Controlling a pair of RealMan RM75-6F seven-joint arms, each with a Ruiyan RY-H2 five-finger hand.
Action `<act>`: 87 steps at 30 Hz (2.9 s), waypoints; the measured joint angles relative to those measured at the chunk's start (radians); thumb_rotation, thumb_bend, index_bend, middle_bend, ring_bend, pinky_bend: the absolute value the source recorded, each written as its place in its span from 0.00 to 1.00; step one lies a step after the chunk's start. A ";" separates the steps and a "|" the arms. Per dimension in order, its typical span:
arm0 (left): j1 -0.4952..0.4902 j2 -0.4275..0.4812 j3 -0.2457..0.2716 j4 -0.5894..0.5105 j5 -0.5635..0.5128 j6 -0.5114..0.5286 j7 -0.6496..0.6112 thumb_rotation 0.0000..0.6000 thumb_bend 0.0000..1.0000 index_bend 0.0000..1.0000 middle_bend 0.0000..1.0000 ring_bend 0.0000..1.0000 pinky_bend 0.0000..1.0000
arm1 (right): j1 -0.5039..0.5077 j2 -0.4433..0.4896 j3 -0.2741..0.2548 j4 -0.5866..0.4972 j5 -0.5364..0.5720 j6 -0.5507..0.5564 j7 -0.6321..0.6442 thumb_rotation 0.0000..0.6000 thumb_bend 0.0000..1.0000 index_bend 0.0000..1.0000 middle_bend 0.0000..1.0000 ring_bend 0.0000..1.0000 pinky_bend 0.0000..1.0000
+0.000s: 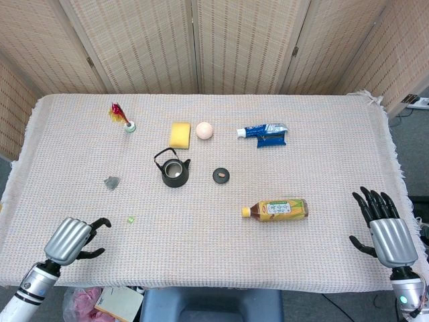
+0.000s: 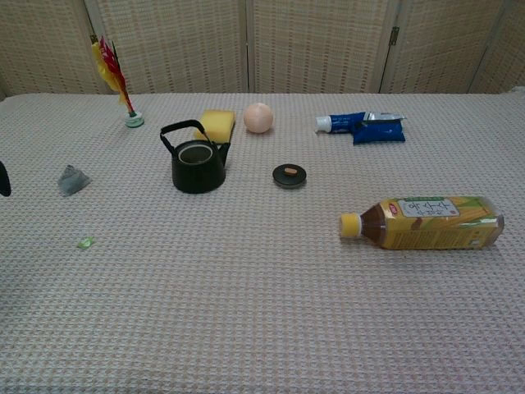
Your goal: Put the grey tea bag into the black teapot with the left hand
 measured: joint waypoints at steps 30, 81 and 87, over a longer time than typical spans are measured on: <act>-0.296 -0.159 -0.067 0.111 -0.287 -0.432 -0.050 1.00 0.39 0.43 1.00 0.97 1.00 | -0.018 0.026 0.009 0.008 0.009 0.037 0.064 1.00 0.13 0.00 0.00 0.00 0.00; -0.325 -0.290 0.033 0.454 -0.189 -0.403 -0.315 1.00 0.39 0.47 1.00 0.96 1.00 | -0.004 0.006 0.011 -0.006 0.044 -0.004 -0.001 1.00 0.13 0.00 0.00 0.00 0.00; -0.325 -0.302 0.036 0.477 -0.182 -0.393 -0.333 1.00 0.39 0.47 1.00 0.96 1.00 | -0.003 0.006 0.010 -0.007 0.045 -0.008 -0.006 1.00 0.13 0.00 0.00 0.00 0.00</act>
